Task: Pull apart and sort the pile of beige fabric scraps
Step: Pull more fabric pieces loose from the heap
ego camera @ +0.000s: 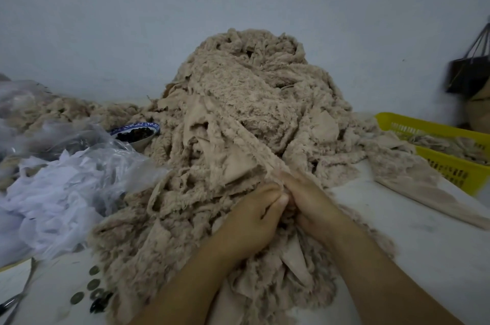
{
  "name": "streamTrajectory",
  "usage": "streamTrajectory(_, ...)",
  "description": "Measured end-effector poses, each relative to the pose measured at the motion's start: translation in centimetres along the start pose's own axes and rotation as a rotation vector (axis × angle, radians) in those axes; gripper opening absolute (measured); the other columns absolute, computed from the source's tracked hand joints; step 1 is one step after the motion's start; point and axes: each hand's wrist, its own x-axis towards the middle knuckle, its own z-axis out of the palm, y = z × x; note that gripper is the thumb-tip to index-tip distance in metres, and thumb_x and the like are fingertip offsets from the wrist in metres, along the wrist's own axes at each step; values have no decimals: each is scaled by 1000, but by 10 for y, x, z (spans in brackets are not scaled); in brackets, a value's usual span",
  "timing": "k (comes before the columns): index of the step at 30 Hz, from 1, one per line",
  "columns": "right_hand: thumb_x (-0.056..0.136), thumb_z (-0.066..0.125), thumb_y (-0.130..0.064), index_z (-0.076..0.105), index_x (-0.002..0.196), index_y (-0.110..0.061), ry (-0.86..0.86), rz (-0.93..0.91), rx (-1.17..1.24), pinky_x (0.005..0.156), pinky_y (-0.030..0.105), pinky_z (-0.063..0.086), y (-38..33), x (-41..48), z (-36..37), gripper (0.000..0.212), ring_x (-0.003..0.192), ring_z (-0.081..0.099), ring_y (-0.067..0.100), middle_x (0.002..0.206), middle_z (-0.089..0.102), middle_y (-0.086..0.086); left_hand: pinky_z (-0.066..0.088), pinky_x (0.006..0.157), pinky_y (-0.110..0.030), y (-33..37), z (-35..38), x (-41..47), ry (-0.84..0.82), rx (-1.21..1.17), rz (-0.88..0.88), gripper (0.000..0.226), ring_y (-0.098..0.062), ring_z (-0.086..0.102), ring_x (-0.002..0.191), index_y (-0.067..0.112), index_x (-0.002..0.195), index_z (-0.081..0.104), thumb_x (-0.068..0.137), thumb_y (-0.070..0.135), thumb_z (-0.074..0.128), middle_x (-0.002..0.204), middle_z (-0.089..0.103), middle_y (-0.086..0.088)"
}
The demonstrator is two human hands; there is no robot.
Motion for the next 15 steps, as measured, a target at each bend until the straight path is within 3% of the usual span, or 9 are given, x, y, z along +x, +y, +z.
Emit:
streamTrajectory(2,100,52,-47,69,112,-17,190,-91,-215,82,33,54,0,1,2,37,93,69,18,99,73,-1,50,85,-26,-2,-2,-2,113,-130,-68,33,-12,64,92,12,87,71,104,22,45,93,68,2)
streamTrajectory(4,101,43,-51,66,87,-25,339,-231,-417,69,27,46,-3,-2,3,37,82,61,12,84,65,-11,53,81,-26,-7,1,-2,258,-295,-234,39,-14,67,83,15,76,71,102,31,47,83,71,1)
streamTrajectory(5,101,45,-51,65,85,-27,289,-267,-427,66,24,44,-6,-5,2,36,80,62,9,83,66,-12,54,77,-27,-10,1,-1,319,-374,-350,43,-17,67,78,14,75,71,103,37,48,78,71,-1)
streamTrajectory(7,98,51,-50,72,85,-29,-56,-241,-396,62,17,47,-7,-12,7,32,72,65,4,80,71,-10,57,71,-29,-18,-5,3,366,-623,-537,45,-23,69,75,17,82,75,101,48,49,78,74,-5)
streamTrajectory(9,100,52,-48,74,84,-33,-369,-161,-537,59,15,44,-2,-17,16,31,61,58,3,67,64,-12,60,70,-32,-23,-16,6,385,-940,-575,39,-22,72,81,19,87,79,93,50,57,94,76,-11)
streamTrajectory(10,101,50,-47,75,88,-33,-440,-134,-606,57,17,42,0,-18,18,31,57,52,5,62,58,-11,60,71,-32,-25,-21,8,416,-1059,-585,35,-20,72,84,18,88,80,88,47,62,97,75,-11)
streamTrajectory(12,101,50,-46,74,98,-24,-459,-84,-585,53,20,38,1,-15,18,33,54,43,8,62,52,-6,58,69,-32,-30,-27,8,459,-1201,-607,31,-19,68,73,13,85,78,83,41,67,77,68,-11)
streamTrajectory(15,94,59,-48,62,87,-11,-405,-15,-415,51,20,35,1,-14,15,38,52,38,9,59,47,-3,47,52,-24,-32,-30,8,520,-1381,-566,32,-10,41,44,14,68,62,87,40,61,45,37,2)
